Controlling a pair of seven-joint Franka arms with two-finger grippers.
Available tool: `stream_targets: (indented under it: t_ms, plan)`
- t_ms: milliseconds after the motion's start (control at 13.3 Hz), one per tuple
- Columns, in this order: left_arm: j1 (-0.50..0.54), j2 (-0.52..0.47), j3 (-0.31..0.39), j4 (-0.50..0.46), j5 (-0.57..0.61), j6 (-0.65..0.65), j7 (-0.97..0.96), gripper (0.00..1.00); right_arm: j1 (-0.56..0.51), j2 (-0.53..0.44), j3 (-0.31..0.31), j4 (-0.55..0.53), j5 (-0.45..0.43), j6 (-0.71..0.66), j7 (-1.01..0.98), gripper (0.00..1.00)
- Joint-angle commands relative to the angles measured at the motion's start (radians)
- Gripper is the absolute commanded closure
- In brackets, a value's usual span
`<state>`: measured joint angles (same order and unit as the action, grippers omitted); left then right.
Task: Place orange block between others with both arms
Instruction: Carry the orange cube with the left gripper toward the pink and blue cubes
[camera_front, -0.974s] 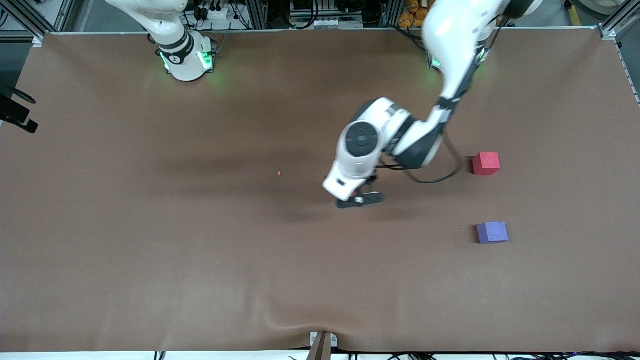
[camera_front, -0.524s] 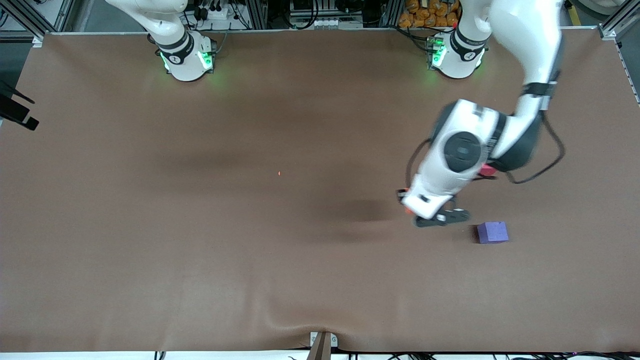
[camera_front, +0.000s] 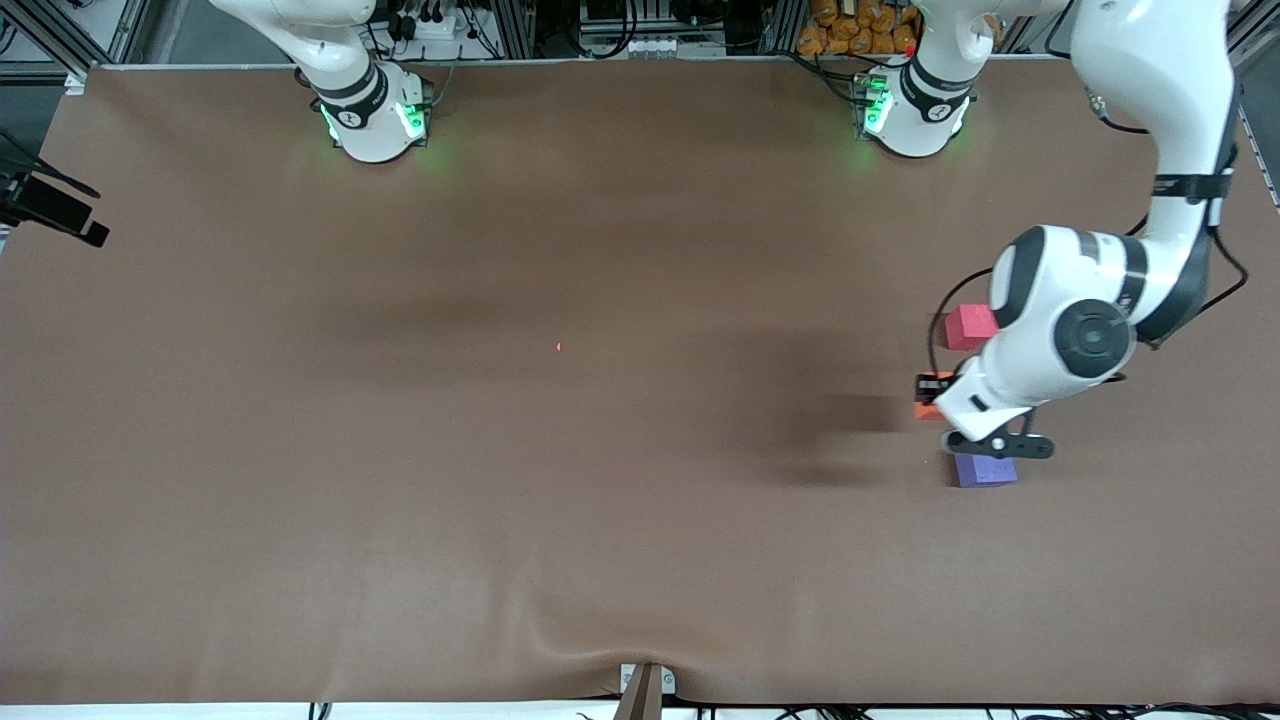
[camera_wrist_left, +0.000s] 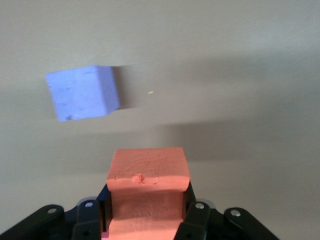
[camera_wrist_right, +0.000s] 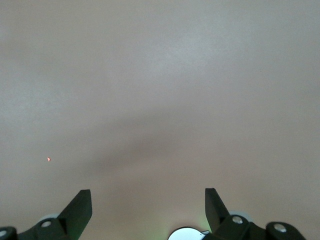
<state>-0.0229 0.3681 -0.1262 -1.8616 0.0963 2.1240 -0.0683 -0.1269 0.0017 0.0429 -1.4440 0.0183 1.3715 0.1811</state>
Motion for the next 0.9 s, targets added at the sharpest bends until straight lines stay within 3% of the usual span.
stream_targets:
  t_ms: [0,375,824]
  plan:
    - [0.079,-0.055,-0.018,-0.099,0.019,0.066,0.115,1.0,0.0,-0.003,-0.005,0.007,0.006,-0.009,0.005,0.0]
    - [0.141,-0.034,-0.018,-0.162,0.006,0.163,0.208,1.0,-0.005,-0.003,-0.006,0.007,0.006,-0.011,-0.006,0.0]
    - [0.165,0.006,-0.016,-0.165,0.005,0.191,0.22,1.0,-0.032,-0.005,-0.012,0.007,0.011,-0.014,-0.081,0.0]
